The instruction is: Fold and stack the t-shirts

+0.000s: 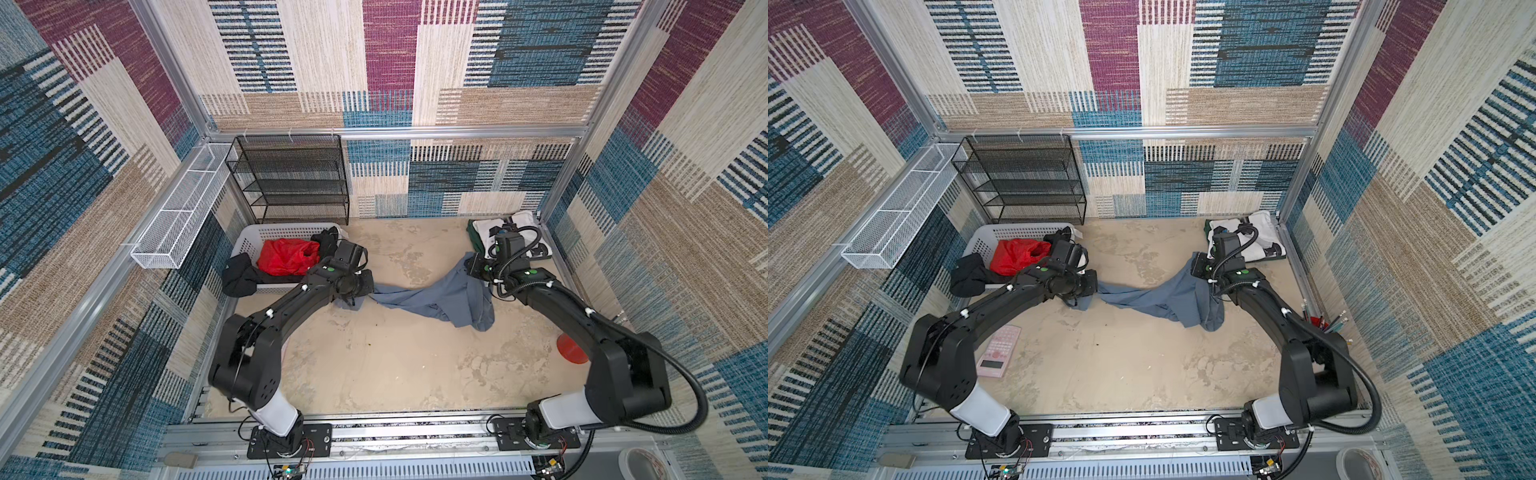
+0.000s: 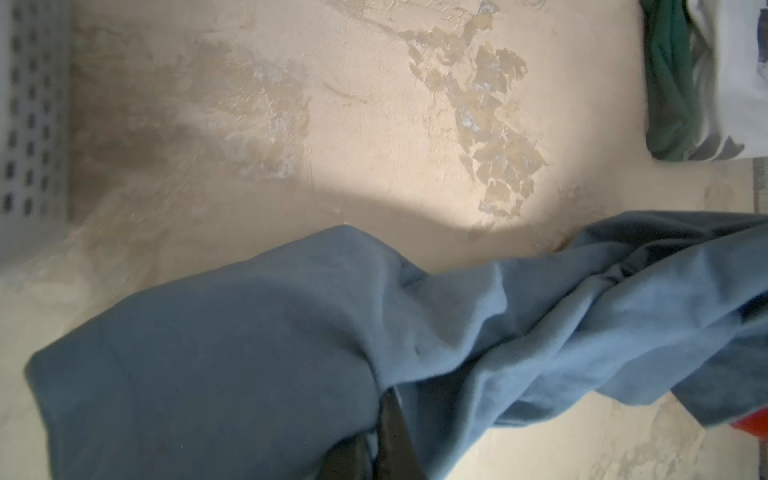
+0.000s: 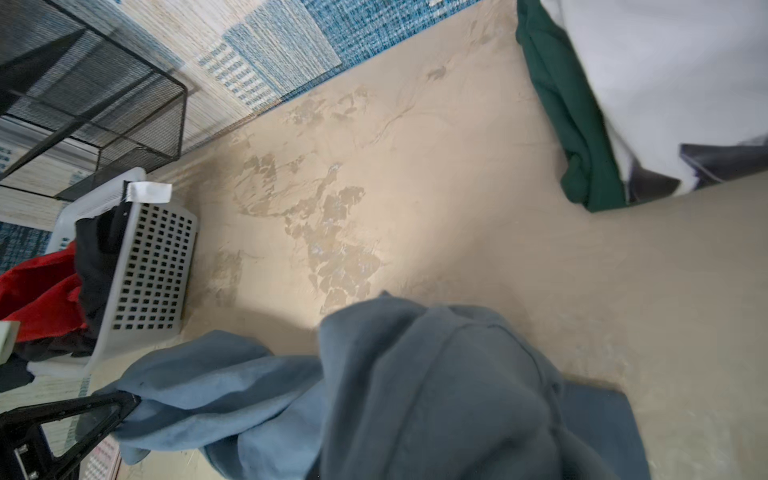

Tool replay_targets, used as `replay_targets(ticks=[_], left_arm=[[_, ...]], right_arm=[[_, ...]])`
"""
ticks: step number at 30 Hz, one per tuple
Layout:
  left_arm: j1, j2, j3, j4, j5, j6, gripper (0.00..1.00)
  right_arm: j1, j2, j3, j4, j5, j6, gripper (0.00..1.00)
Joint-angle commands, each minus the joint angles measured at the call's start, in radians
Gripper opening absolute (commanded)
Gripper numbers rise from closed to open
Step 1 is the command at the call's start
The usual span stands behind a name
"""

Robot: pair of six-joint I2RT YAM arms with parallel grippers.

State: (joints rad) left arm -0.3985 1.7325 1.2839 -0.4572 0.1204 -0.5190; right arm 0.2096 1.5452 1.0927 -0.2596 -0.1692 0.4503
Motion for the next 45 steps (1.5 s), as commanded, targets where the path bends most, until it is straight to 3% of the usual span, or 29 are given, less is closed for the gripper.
replay_targets(ticks=[1,3,5,6,12,23,26,32,45], left_arm=[[0.023,0.123,0.166,-0.099,0.122,0.062,0.37],[0.016,0.121,0.177,-0.077,0.137,0.062,0.56],[0.012,0.073,0.134,-0.025,0.127,0.059,0.94],[0.012,0.051,0.122,-0.024,0.102,0.062,0.96],[0.012,-0.045,0.048,-0.021,0.037,0.082,0.99],[0.013,-0.202,-0.124,0.037,0.024,0.065,0.99],[0.012,-0.235,-0.16,0.054,0.028,0.058,0.99],[0.013,-0.246,-0.185,0.048,0.017,0.054,0.99],[0.013,-0.241,-0.225,0.085,0.036,0.031,0.99]], right_arm=[[-0.016,0.112,0.097,-0.014,0.069,-0.029,0.99],[-0.021,0.108,0.1,-0.021,0.077,-0.038,0.99],[-0.021,0.052,0.061,-0.016,0.091,-0.03,0.99],[-0.021,0.026,0.043,-0.023,0.096,-0.026,0.99],[-0.022,-0.099,-0.123,-0.041,0.112,-0.012,0.99],[-0.036,-0.105,-0.264,-0.072,0.27,0.01,0.99],[-0.041,-0.09,-0.284,-0.041,0.2,-0.007,0.94],[-0.04,-0.128,-0.317,-0.007,0.064,0.021,0.66],[-0.041,-0.247,-0.403,-0.037,0.01,0.082,0.63]])
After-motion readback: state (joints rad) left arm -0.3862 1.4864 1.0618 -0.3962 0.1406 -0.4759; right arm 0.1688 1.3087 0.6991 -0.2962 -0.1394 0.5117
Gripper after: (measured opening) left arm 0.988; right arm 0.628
